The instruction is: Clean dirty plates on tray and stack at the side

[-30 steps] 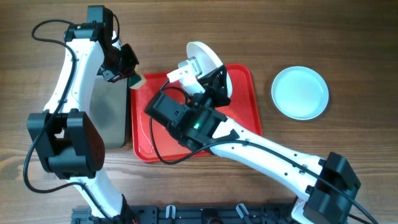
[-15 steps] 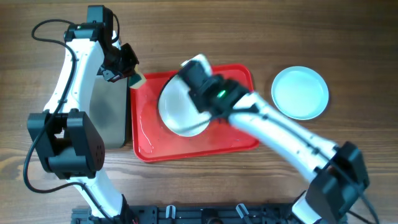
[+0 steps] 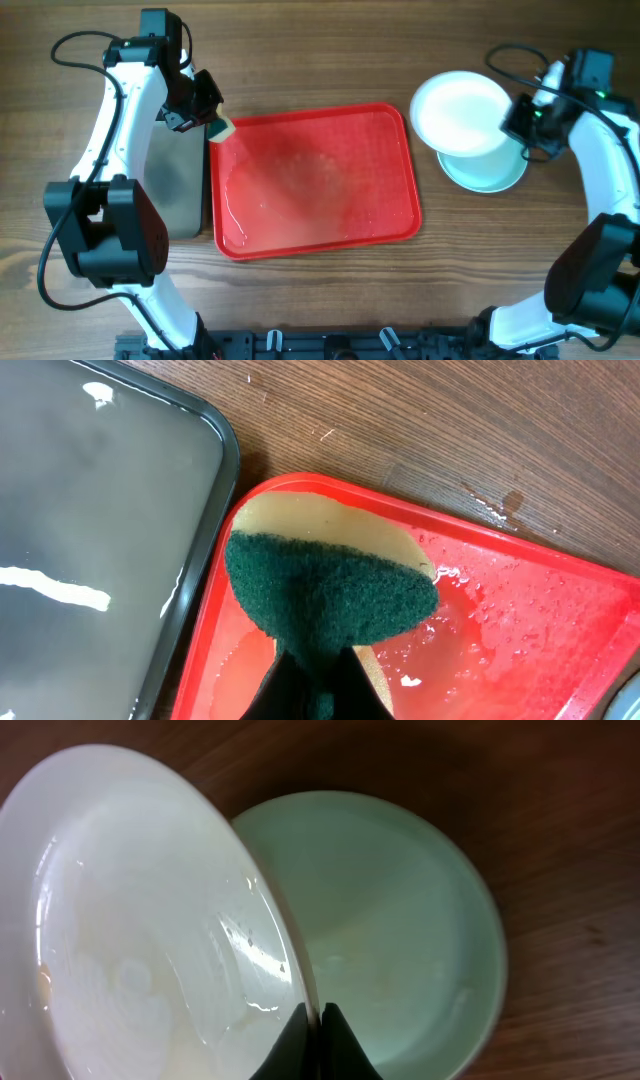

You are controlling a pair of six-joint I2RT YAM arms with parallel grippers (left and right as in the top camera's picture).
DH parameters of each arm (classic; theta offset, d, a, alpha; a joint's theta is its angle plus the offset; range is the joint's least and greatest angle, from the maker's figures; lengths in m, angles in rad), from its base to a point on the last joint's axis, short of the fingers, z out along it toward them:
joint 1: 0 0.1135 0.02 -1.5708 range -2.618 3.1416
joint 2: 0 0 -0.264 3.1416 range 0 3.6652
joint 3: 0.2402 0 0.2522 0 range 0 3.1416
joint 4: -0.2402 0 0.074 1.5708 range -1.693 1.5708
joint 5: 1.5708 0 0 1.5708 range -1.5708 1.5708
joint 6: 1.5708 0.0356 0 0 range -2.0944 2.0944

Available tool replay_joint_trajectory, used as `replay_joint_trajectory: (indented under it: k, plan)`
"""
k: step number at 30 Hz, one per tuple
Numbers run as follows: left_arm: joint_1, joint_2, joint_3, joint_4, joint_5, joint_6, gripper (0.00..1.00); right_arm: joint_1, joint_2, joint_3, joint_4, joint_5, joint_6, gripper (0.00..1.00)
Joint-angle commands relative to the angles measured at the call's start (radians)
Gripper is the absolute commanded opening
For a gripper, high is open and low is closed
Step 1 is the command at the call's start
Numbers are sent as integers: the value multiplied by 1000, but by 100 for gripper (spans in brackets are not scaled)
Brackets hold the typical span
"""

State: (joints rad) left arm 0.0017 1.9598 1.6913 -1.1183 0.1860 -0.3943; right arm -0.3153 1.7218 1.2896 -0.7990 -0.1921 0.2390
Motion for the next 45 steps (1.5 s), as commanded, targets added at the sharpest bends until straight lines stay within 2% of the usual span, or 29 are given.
replay_joint_trajectory:
  k: [1, 5, 7, 8, 11, 13, 17, 20, 21, 23, 25, 27, 29, 31, 32, 33, 36, 37, 38, 39, 41, 43, 45]
  plan:
    - [-5, -13, -10, 3, 19, 23, 4, -81, -23, -72, 29, 53, 57, 4]
    - [-5, -13, -10, 3, 19, 23, 4, -108, -22, -121, 46, 65, 76, 4]
    - [-4, -13, -10, 3, 14, 24, 4, -108, -22, -120, 39, 65, 75, 33]
    - [-3, -13, -10, 3, -4, 24, 4, -108, -22, -120, 31, 64, 76, 41]
    - [8, -28, -7, -21, -73, 24, 4, -106, -23, -113, 5, -24, 67, 43]
    - [36, -62, 7, -67, -102, 24, 4, -78, -28, -79, -11, -108, -4, 53]
    - [116, -121, 7, -174, -166, 23, 4, 152, -54, 5, -52, -113, -5, 56]
    - [180, -119, -26, -238, -291, -11, 4, 356, -54, 11, 18, -108, 3, 59]
    - [200, -119, -55, -225, -346, -41, 4, 400, -54, 11, 31, -84, 16, 59]
    - [221, -119, -129, -156, -352, -40, 4, 468, -54, 11, 50, -9, 27, 63]
    - [226, -117, -248, -32, -370, -29, 4, 493, -54, 11, 48, 15, 26, 64]
    - [226, -117, -338, 77, -378, -29, 9, 493, -54, 11, 39, 16, 25, 64]
    - [226, -116, -393, 136, -378, -29, 31, 493, -54, 11, 29, 16, 23, 65]
    - [225, -116, -402, 153, -378, -29, 80, 493, -54, 11, 24, 15, 26, 64]
    - [225, -116, -396, 162, -378, -29, 95, 492, -54, 12, 24, 15, 26, 64]
    - [225, -117, -373, 153, -377, -29, 100, 493, -54, 17, 23, 15, 26, 64]
    - [225, -134, -246, 66, -369, -29, 100, 492, -66, 43, 8, 15, 26, 64]
    - [225, -148, -145, 2, -333, -29, 100, 492, -82, 70, -6, 17, 22, 65]
    - [222, -172, 8, -75, -201, -30, 100, 489, -114, 115, -16, 21, 22, 65]
    - [219, -190, 72, -95, -136, -30, 100, 483, -137, 141, -20, 21, 22, 65]
    - [215, -233, 140, -95, -36, -30, 100, 470, -194, 204, -41, 38, 23, 65]
    - [215, -281, 143, -97, -22, -29, 100, 454, -300, 277, -88, 135, 22, 67]
    - [216, -284, 143, -97, -22, -29, 100, 451, -421, 294, -117, 235, 22, 77]
